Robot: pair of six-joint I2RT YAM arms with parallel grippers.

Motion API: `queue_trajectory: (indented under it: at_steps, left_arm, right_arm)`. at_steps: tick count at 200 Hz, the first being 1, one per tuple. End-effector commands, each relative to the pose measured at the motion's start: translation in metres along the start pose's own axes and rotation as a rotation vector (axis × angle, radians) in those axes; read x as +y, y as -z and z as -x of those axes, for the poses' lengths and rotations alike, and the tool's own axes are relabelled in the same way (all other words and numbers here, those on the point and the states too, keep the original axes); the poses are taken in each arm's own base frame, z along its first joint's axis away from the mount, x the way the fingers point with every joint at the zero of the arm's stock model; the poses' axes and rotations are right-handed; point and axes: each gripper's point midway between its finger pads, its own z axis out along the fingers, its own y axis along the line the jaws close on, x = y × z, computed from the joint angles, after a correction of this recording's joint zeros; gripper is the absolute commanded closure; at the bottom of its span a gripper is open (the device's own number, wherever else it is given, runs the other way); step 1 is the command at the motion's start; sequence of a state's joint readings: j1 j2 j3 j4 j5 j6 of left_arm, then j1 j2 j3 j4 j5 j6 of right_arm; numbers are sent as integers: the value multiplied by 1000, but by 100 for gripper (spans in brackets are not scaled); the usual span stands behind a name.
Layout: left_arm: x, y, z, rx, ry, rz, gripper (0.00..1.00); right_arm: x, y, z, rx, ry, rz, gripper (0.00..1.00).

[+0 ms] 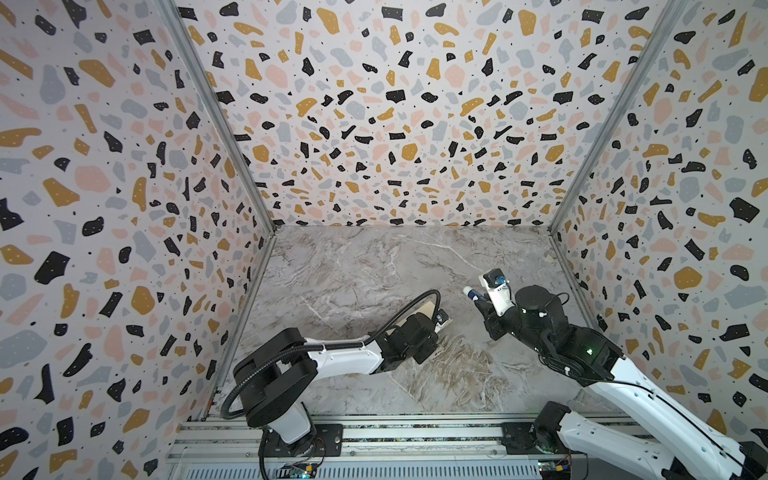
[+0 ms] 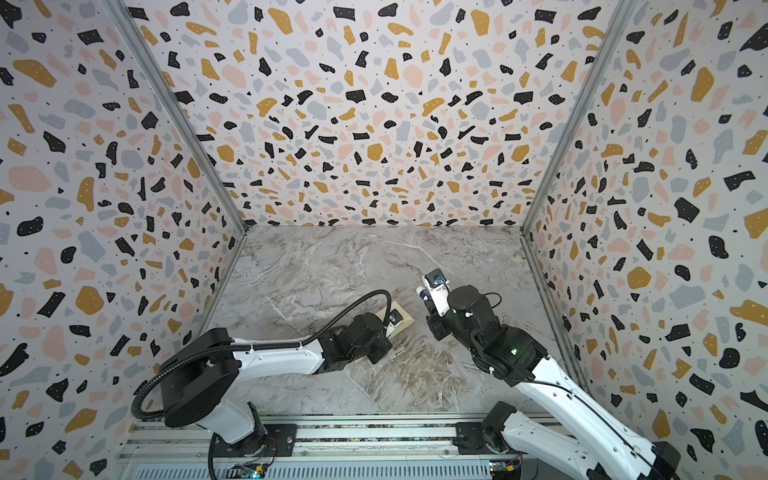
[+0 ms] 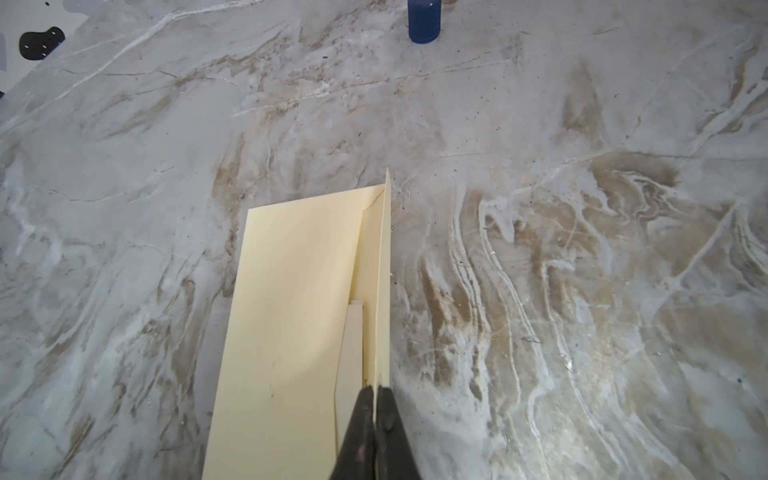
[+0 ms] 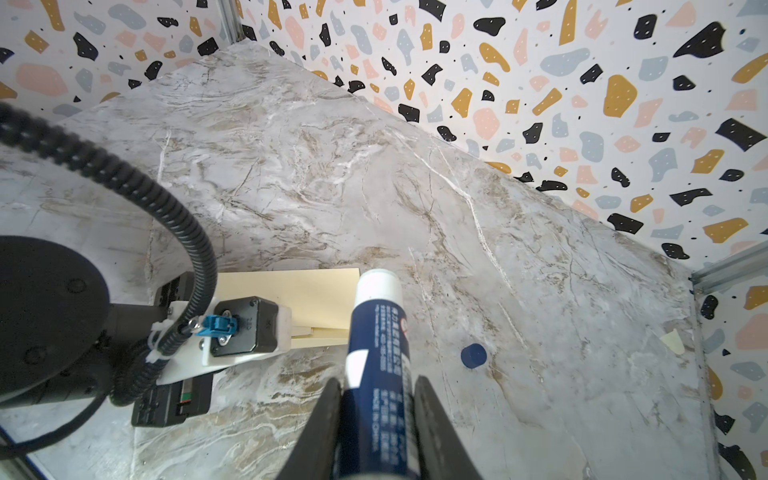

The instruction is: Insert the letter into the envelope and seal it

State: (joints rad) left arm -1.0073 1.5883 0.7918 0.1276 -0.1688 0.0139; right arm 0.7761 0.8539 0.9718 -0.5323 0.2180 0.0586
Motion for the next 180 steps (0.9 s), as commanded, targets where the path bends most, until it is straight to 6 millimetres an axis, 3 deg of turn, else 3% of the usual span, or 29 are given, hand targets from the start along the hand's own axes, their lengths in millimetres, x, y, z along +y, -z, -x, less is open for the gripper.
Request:
queue_trajectory:
  at_steps: [1, 32, 64, 91, 119, 180]
  left_arm:
    - [-8, 8, 4, -26, -31, -24, 98]
    - [-12, 11, -4, -8, -36, -38, 76]
    - [-15, 34, 20, -128, 33, -81, 65]
    - [-9, 56, 35, -227, 119, -84, 67]
    - [-4, 66, 41, -284, 202, -96, 72]
    - [-8, 33, 23, -168, 285, -135, 84]
  right_arm:
    - [4, 8, 13, -15, -16, 38, 100]
    - [11, -1, 3, 52, 1, 67, 100]
    - [19, -5, -3, 104, 13, 107, 100]
    - [20, -7, -8, 156, 23, 115, 100]
    - [20, -9, -9, 185, 25, 118, 100]
    - [23, -14, -5, 190, 20, 139, 100]
